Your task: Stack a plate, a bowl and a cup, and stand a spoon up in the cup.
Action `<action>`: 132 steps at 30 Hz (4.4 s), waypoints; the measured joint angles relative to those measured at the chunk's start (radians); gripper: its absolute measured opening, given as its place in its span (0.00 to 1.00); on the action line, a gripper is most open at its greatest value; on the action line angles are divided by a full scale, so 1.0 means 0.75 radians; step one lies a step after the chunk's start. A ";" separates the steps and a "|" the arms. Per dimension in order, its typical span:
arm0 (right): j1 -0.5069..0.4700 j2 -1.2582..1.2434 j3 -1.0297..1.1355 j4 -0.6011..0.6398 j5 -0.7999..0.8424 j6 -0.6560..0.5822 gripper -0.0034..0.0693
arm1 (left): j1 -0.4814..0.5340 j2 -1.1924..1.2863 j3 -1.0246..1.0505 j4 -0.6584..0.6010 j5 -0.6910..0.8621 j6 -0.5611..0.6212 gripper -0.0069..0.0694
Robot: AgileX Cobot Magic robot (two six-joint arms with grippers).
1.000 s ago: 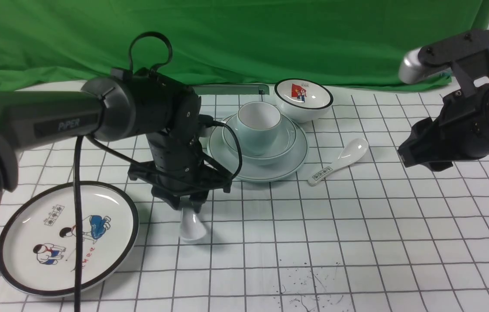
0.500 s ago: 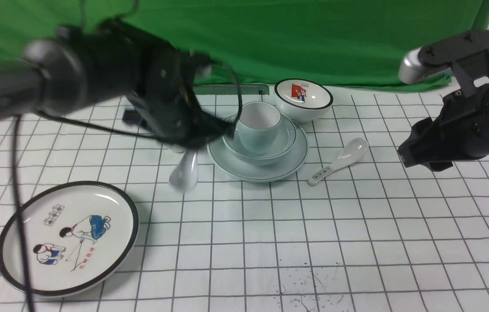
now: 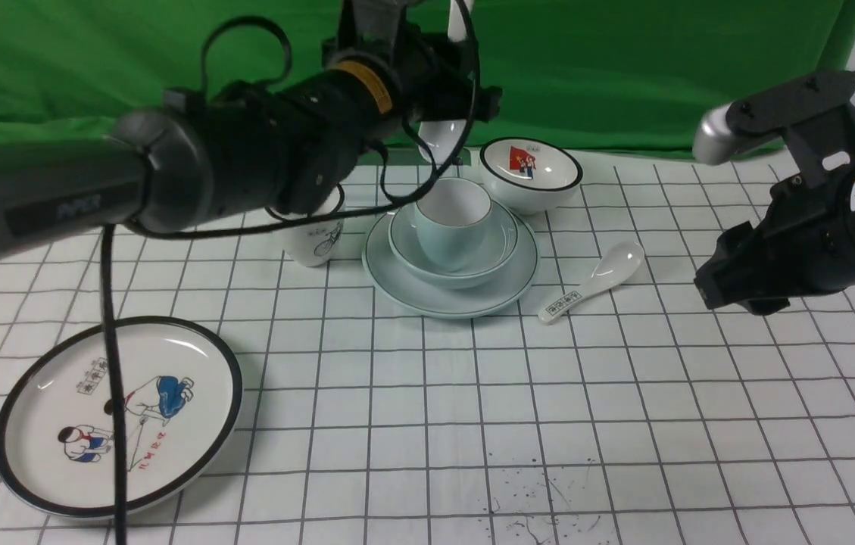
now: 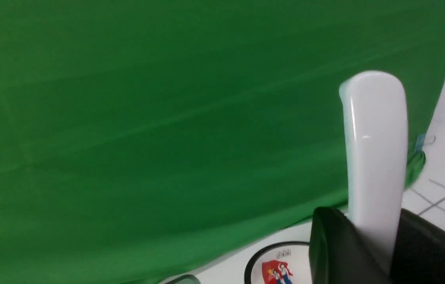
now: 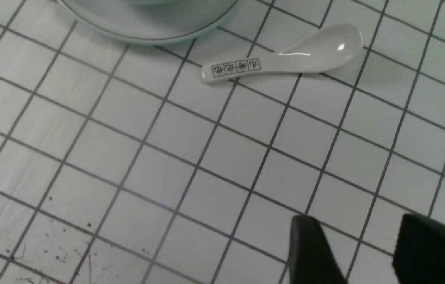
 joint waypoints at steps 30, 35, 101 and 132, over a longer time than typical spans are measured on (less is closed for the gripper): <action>0.000 -0.014 0.000 0.000 0.006 -0.039 0.51 | 0.000 0.100 0.001 0.144 0.085 -0.205 0.67; 0.000 -0.166 0.000 0.000 0.174 -0.121 0.34 | -0.026 -0.174 0.002 0.198 0.521 -0.192 0.63; 0.000 -1.110 1.471 -0.104 -0.924 0.135 0.23 | 0.385 -2.676 1.967 -0.226 0.802 0.122 0.05; 0.000 -1.110 1.471 -0.104 -0.924 0.136 0.32 | 0.412 -2.682 1.967 -0.279 0.844 0.320 0.05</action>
